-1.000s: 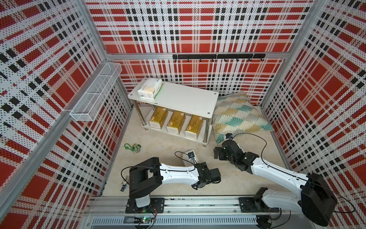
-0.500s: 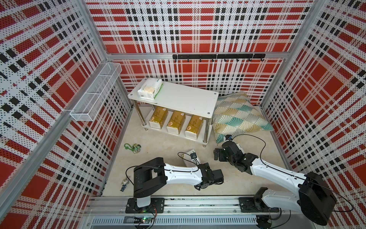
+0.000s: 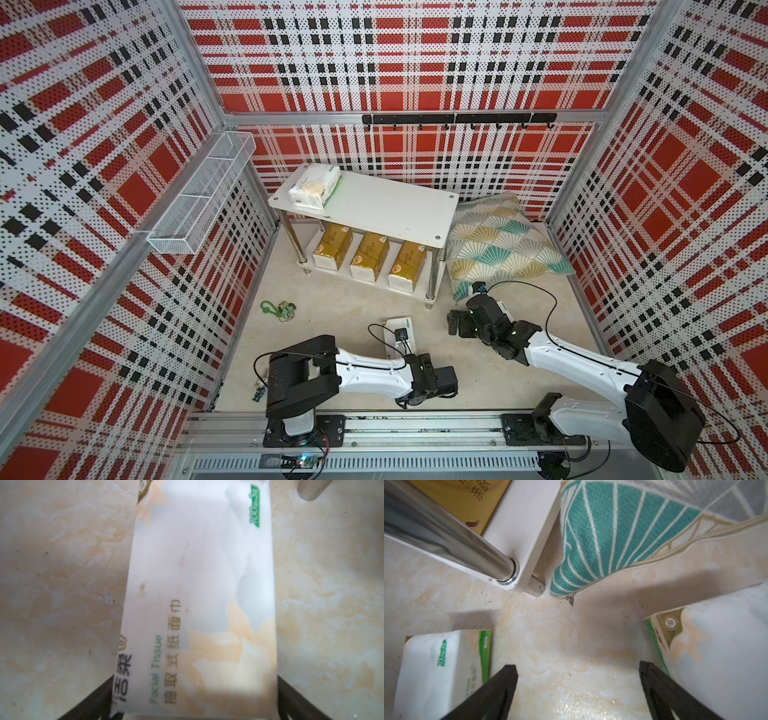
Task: Place the tissue boxes on the shelf by color
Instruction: Pick up the box of tissues from the center of the board.
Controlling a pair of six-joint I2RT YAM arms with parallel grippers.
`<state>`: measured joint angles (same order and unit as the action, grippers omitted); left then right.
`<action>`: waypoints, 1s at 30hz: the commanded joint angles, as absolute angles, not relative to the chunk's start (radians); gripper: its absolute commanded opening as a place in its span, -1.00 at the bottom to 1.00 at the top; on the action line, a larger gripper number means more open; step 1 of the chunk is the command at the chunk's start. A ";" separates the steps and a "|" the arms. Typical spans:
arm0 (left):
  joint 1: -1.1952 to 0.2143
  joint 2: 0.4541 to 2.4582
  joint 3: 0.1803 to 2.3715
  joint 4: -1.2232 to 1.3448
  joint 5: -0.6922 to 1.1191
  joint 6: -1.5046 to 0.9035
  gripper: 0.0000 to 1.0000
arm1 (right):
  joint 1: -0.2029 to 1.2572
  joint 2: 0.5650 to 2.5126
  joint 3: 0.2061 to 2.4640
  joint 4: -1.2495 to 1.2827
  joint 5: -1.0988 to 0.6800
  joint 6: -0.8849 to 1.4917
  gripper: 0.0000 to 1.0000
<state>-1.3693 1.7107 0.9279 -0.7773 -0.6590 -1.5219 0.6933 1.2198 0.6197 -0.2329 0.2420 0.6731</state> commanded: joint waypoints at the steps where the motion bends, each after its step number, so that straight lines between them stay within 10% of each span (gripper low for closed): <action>1: -1.376 1.622 0.880 -0.828 -0.662 -1.531 0.98 | 0.687 1.238 0.628 -0.215 0.232 0.670 1.00; 30: -1.250 1.578 0.741 -0.605 -0.712 -1.323 0.88 | 0.687 1.259 0.641 -0.205 0.222 0.668 1.00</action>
